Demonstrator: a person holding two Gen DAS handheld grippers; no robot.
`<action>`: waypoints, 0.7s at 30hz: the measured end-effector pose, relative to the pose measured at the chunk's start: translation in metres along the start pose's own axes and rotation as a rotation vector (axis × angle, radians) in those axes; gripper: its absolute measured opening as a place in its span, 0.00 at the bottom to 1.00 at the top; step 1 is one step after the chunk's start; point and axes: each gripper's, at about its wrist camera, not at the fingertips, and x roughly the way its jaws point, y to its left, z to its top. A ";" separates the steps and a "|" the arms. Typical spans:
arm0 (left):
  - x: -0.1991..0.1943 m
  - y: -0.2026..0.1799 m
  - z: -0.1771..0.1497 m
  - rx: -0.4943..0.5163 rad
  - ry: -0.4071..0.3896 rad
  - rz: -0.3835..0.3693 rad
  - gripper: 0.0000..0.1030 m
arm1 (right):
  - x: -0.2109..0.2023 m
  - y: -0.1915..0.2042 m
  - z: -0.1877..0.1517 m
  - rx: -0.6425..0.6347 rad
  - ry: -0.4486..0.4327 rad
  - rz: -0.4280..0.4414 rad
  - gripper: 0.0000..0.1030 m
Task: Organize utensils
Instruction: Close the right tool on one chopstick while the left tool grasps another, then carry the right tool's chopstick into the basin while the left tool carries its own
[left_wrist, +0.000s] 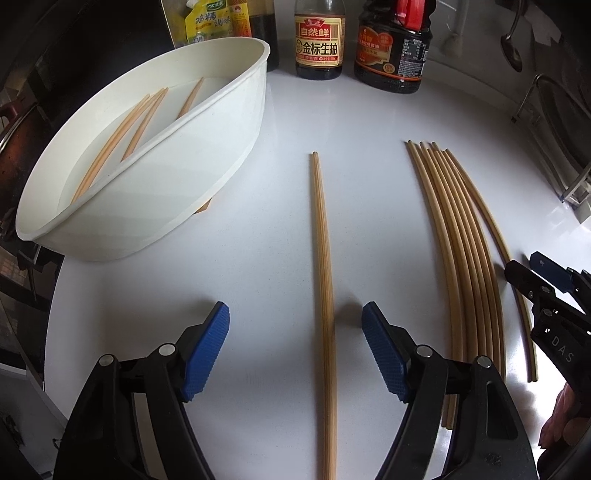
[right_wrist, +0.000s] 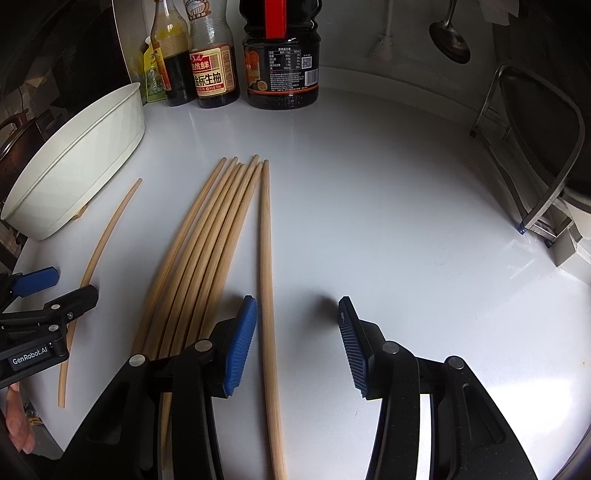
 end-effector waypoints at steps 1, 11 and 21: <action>0.001 -0.001 0.001 0.000 -0.001 -0.008 0.61 | 0.000 0.001 0.000 -0.007 -0.001 0.003 0.38; -0.002 -0.013 0.006 0.036 -0.008 -0.042 0.08 | 0.000 0.013 0.002 -0.052 0.005 0.025 0.06; 0.001 -0.010 0.015 0.043 0.026 -0.089 0.07 | -0.007 0.004 0.003 0.043 0.001 0.045 0.06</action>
